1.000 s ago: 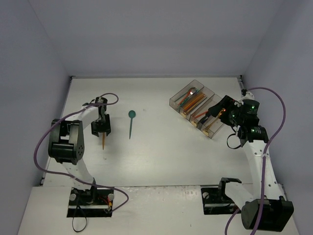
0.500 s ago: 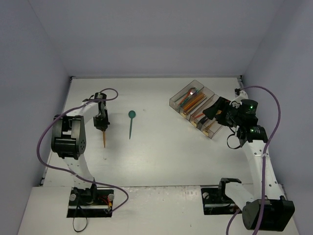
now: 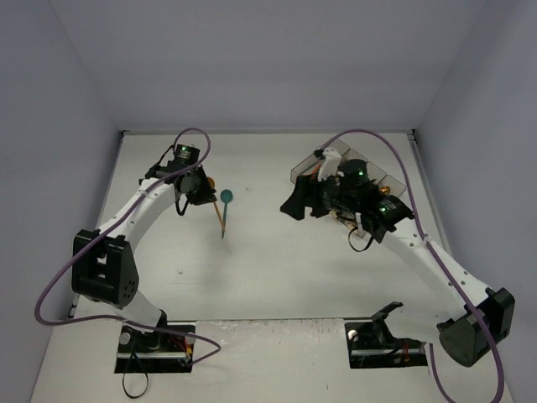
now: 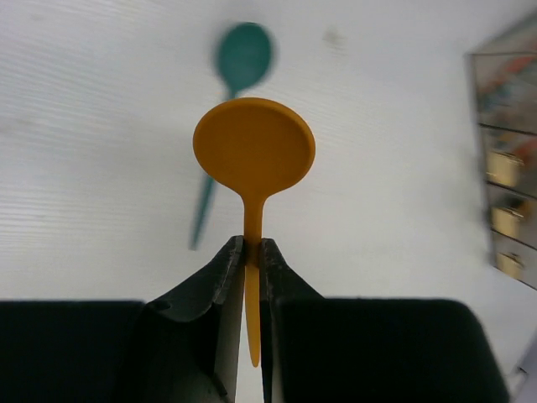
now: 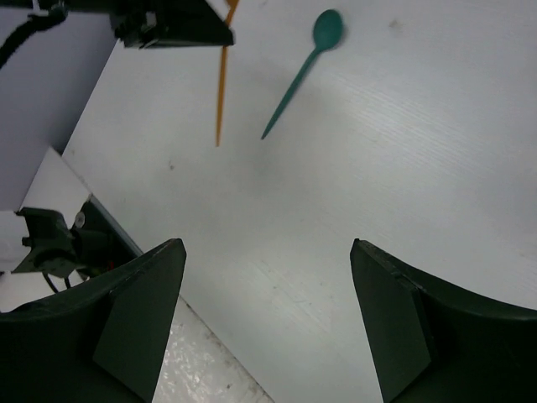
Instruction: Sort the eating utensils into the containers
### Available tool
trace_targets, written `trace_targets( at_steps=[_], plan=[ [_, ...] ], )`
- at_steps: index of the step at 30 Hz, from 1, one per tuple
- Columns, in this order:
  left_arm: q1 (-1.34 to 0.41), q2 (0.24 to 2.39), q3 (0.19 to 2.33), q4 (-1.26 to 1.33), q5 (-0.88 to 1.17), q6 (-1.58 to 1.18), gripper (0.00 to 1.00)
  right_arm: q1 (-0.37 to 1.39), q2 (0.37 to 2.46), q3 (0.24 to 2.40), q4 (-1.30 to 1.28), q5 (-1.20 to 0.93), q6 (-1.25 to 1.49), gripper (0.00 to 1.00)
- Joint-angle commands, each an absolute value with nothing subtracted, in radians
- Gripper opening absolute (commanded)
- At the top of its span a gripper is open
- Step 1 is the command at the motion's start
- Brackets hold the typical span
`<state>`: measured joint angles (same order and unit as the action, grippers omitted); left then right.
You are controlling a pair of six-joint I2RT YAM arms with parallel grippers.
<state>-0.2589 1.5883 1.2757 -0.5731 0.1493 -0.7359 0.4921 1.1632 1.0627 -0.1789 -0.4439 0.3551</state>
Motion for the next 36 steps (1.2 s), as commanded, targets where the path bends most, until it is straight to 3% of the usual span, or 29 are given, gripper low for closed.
trace_targets(
  at_steps=[1, 9, 16, 21, 29, 31, 36],
  plan=[
    [-0.359, 1.492, 1.358, -0.491, 0.192, -0.947, 0.0, 0.659, 1.253, 1.15, -0.089, -0.357, 0.328, 0.77],
    [-0.48, 1.434, 1.379, -0.433, 0.193, -1.058, 0.0, 0.762, 1.38, 1.218, -0.063, -0.278, 0.299, 0.75],
    [-0.524, 1.383, 1.361, -0.396, 0.181, -1.103, 0.0, 0.782, 1.434, 1.248, -0.051, -0.244, 0.291, 0.64],
    [-0.548, 1.36, 1.35, -0.385, 0.162, -1.117, 0.0, 0.795, 1.45, 1.255, -0.041, -0.213, 0.299, 0.51],
    [-0.592, 1.35, 1.328, -0.385, 0.127, -1.115, 0.0, 0.805, 1.422, 1.249, -0.028, -0.147, 0.325, 0.17],
    [-0.603, 1.351, 1.33, -0.385, 0.118, -1.107, 0.0, 0.807, 1.409, 1.241, -0.028, -0.136, 0.336, 0.04],
    [-0.62, 1.35, 1.327, -0.388, 0.102, -1.07, 0.03, 0.806, 1.38, 1.199, -0.029, -0.083, 0.363, 0.0]
  ],
)
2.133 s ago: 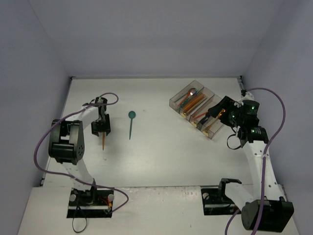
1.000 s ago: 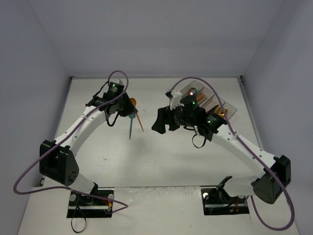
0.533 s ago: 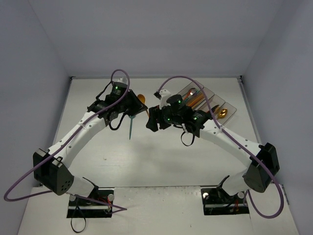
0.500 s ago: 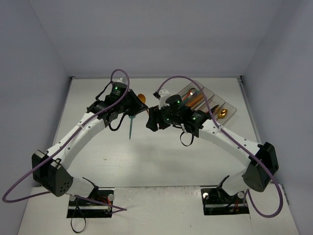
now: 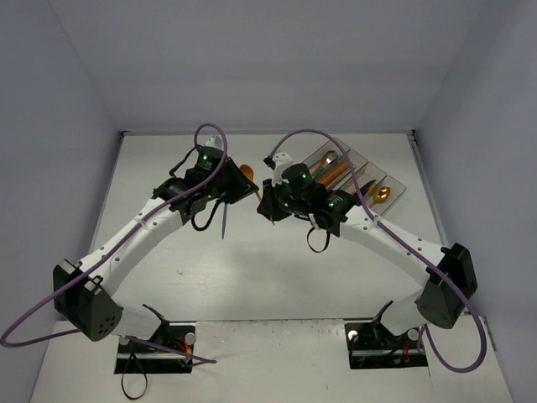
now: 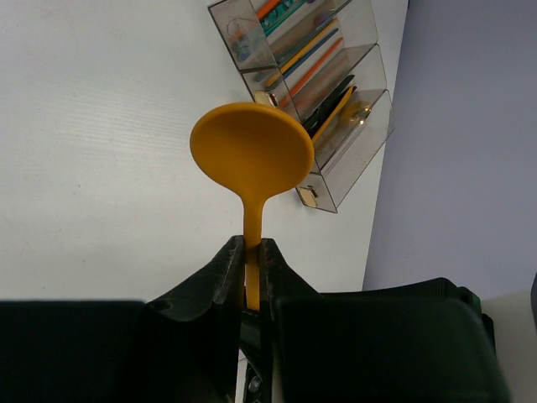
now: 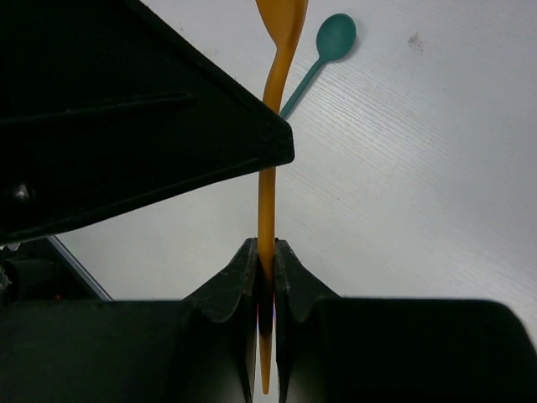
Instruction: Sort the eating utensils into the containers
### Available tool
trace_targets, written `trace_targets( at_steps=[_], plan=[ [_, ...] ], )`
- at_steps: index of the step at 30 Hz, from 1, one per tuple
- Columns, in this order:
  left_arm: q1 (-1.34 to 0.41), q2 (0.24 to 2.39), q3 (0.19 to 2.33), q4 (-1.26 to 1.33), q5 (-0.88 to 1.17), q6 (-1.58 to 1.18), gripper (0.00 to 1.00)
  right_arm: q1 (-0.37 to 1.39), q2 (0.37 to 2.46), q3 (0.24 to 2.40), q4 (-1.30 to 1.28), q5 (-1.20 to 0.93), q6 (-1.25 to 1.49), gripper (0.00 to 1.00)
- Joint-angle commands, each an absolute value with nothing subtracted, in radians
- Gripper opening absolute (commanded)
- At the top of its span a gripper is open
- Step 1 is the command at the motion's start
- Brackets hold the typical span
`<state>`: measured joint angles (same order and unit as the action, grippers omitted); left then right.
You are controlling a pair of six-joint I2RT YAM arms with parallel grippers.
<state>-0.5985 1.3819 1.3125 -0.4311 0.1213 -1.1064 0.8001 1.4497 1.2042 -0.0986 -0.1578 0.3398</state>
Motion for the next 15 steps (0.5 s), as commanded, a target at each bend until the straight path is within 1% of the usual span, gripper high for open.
trace_targets(
  at_steps=[1, 4, 7, 10, 12, 15],
  plan=[
    [-0.621, 1.346, 1.323, -0.391, 0.098, -1.062, 0.14, 0.805, 1.372, 1.187, -0.029, -0.066, 0.371, 0.0],
    [-0.62, 1.336, 1.325, -0.418, 0.079, -1.023, 0.49, 0.799, 1.344, 1.154, -0.033, -0.012, 0.404, 0.0],
    [-0.62, 1.317, 1.336, -0.461, 0.037, -0.958, 0.71, 0.78, 1.315, 1.095, -0.036, 0.056, 0.454, 0.0],
    [-0.62, 1.274, 1.335, -0.503, -0.043, -0.879, 0.83, 0.732, 1.294, 1.047, -0.042, 0.098, 0.516, 0.0],
    [-0.619, 1.244, 1.33, -0.527, -0.098, -0.829, 0.87, 0.696, 1.273, 1.009, -0.049, 0.123, 0.557, 0.0],
    [-0.618, 1.183, 1.289, -0.569, -0.209, -0.723, 0.94, 0.571, 1.227, 0.948, -0.081, 0.158, 0.607, 0.0]
  ],
)
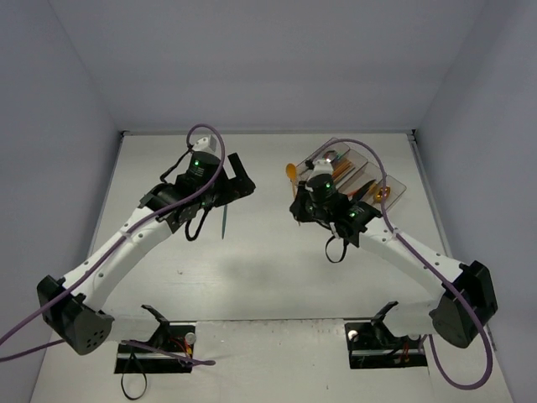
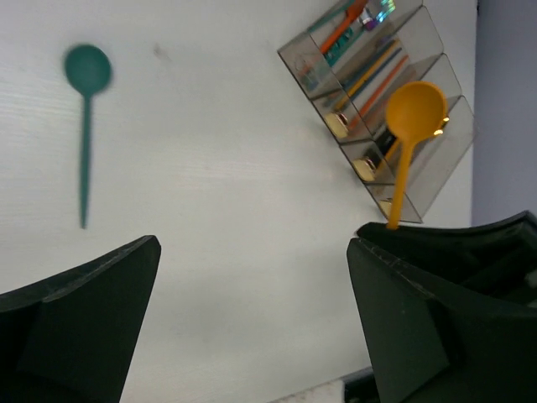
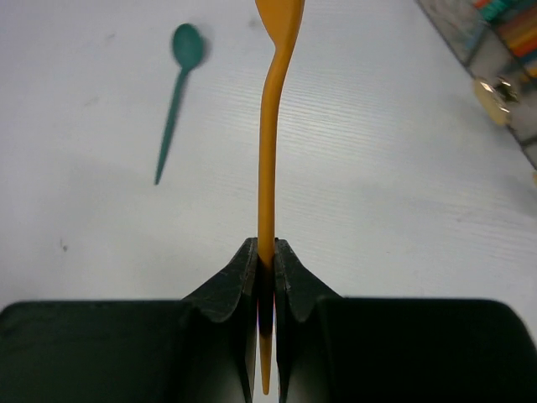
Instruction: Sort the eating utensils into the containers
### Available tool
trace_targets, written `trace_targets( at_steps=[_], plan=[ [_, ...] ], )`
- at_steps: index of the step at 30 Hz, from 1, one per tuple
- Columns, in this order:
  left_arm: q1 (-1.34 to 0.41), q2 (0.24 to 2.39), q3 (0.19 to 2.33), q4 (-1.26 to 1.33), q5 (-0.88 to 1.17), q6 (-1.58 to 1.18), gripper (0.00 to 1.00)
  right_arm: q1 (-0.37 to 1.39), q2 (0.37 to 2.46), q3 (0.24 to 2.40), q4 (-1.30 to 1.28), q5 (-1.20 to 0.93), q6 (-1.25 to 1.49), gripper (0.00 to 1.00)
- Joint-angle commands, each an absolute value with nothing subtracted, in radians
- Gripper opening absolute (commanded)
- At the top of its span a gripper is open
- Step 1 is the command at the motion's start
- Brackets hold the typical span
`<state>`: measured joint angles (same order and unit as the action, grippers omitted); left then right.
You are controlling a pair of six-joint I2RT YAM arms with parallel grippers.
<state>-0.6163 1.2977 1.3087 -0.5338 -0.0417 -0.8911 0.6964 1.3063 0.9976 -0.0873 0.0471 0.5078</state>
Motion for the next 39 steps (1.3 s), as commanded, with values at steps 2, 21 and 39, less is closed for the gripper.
trace_targets(
  at_steps=[2, 21, 39],
  plan=[
    [-0.616, 1.146, 1.257, -0.591, -0.261, -0.695, 0.97, 0.505, 1.198, 0.931, -0.095, 0.169, 0.62, 0.0],
    [-0.581, 0.954, 1.012, -0.699, -0.319, -0.568, 0.97, -0.051, 1.472, 0.94, -0.067, 0.043, 0.64, 0.0],
    [-0.581, 1.226, 1.109, -0.677, -0.284, -0.557, 0.97, -0.054, 1.299, 0.98, -0.115, -0.039, 0.543, 0.6]
  ],
)
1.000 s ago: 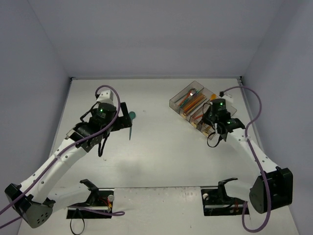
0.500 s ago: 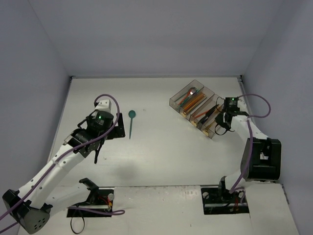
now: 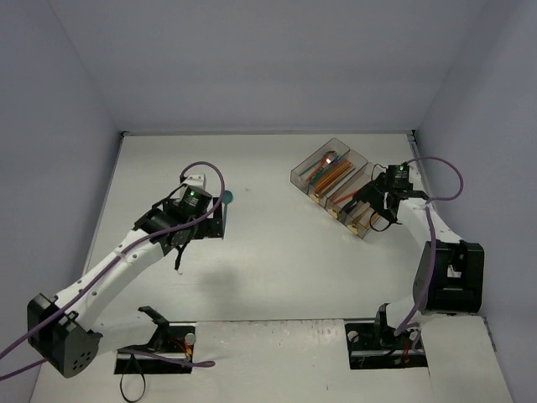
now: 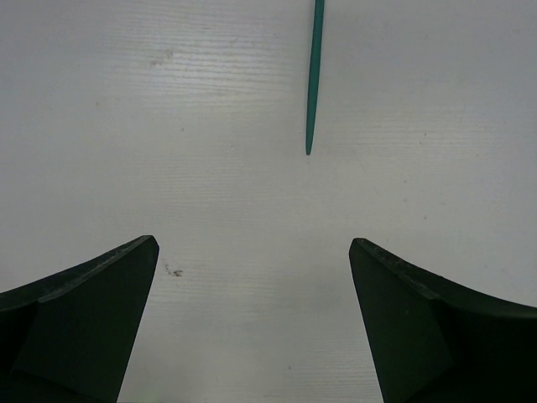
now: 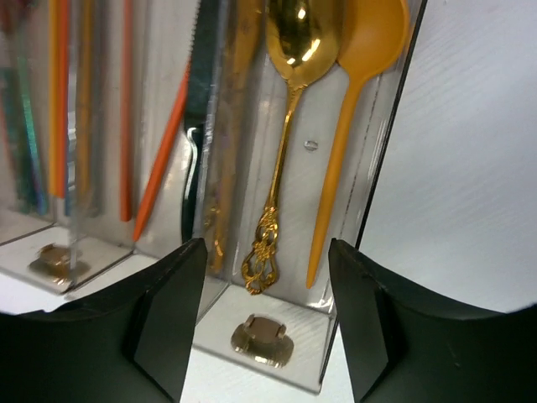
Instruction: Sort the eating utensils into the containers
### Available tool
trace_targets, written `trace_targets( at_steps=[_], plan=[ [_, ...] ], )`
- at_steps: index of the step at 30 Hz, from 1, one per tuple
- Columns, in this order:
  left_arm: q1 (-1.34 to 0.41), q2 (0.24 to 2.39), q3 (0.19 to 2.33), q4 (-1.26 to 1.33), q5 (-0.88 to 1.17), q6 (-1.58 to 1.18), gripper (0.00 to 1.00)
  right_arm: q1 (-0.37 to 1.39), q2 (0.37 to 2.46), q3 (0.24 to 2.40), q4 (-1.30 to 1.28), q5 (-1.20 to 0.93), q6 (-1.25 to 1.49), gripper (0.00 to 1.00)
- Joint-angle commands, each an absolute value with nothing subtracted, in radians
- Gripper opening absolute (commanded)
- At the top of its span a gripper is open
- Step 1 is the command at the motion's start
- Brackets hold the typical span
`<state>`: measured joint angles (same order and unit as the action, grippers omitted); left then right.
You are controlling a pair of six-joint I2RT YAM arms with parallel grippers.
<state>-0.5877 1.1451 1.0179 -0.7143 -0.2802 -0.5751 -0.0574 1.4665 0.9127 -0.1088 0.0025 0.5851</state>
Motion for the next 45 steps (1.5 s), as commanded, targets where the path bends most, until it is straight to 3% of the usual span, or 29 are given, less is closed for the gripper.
trace_targets(
  at_steps=[1, 4, 9, 18, 23, 36, 45],
  plan=[
    [-0.581, 1.264, 1.119, -0.672, -0.283, -0.555, 0.97, -0.053, 1.275, 0.987, -0.12, -0.049, 0.535, 0.61],
    [-0.576, 1.355, 1.167, -0.656, -0.269, -0.551, 0.96, -0.051, 1.183, 1.002, -0.135, -0.08, 0.515, 0.64],
    [-0.532, 1.557, 1.263, -0.643, -0.219, -0.545, 0.85, -0.051, 1.043, 0.993, -0.15, -0.157, 0.487, 0.7],
    [-0.414, 1.828, 1.434, -0.626, -0.124, -0.493, 0.59, -0.048, 0.89, 0.879, -0.157, -0.275, 0.481, 0.8],
    [-0.4, 1.923, 1.49, -0.624, -0.106, -0.479, 0.49, -0.048, 0.834, 0.846, -0.163, -0.323, 0.466, 0.96],
    [-0.401, 2.027, 1.53, -0.601, -0.089, -0.49, 0.36, -0.048, 0.841, 0.829, -0.167, -0.363, 0.437, 0.99],
    [-0.397, 2.081, 1.562, -0.594, -0.058, -0.498, 0.0, -0.042, 0.878, 0.848, -0.166, -0.438, 0.372, 1.0]
  ],
)
